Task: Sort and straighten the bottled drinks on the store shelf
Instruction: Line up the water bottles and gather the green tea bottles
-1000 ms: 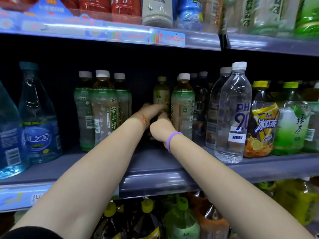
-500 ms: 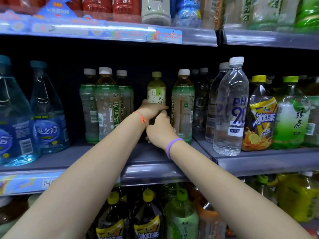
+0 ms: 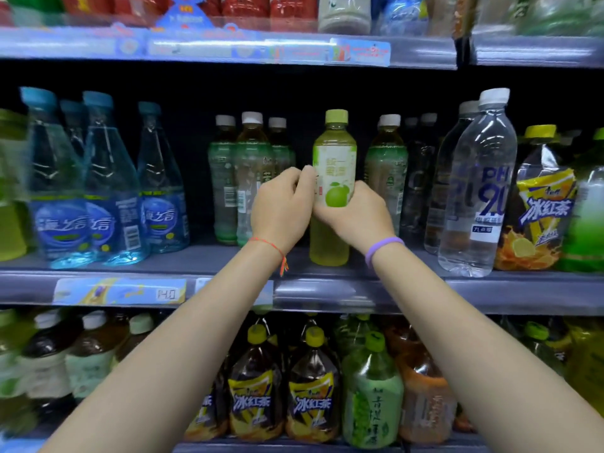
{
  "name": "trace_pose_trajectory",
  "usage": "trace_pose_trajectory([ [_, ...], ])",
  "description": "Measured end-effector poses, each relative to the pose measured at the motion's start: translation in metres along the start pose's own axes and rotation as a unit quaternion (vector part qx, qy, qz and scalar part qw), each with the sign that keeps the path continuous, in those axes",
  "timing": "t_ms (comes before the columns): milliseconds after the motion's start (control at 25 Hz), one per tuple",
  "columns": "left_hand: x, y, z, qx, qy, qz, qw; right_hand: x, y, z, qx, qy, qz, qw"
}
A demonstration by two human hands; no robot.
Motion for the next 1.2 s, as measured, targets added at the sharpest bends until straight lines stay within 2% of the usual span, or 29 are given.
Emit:
trace_pose_trajectory([
  [80,-0.034,-0.005,0.012,0.111,0.022,0.066,0.991,0.004,-0.012,-0.011,-0.009,0.024,0.009,1.000],
  [160,-0.070,0.002,0.009,0.160,0.016,0.110,0.981,0.008,-0.031,-0.031,-0.026,0.064,0.053,0.996],
  [320,-0.143,0.021,-0.022,0.169,0.017,0.155,0.973,0.020,-0.066,-0.101,-0.065,0.148,0.120,0.980],
  [520,-0.271,0.034,-0.073,0.204,0.069,0.210,0.953,0.101,-0.115,-0.207,-0.090,0.197,0.106,0.971],
  [640,-0.343,0.059,-0.130,0.155,0.094,0.243,0.953,0.160,-0.142,-0.246,-0.090,0.237,0.088,0.963],
  [760,-0.387,0.085,-0.195,0.084,0.158,0.214,0.960,0.209,-0.166,-0.288,-0.097,0.259,0.084,0.957],
  [920,-0.396,0.102,-0.238,0.046,0.235,0.142,0.960,0.244,-0.180,-0.318,-0.120,0.169,0.095,0.974],
  [1080,-0.409,0.108,-0.242,0.078,0.226,0.144,0.960,0.267,-0.183,-0.321,-0.137,0.058,0.109,0.983],
  [1200,-0.413,0.107,-0.242,0.101,0.219,0.144,0.960,0.284,-0.180,-0.320,-0.127,-0.032,0.090,0.987],
])
Point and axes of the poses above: each hand's wrist, its own y-axis towards the middle knuckle, its own x-axis out of the palm, z = x × y, the point moved 10 cm from there along y, towards the middle knuckle, and after that the axes turned 11 degrees about z, right-handed, at the moved point
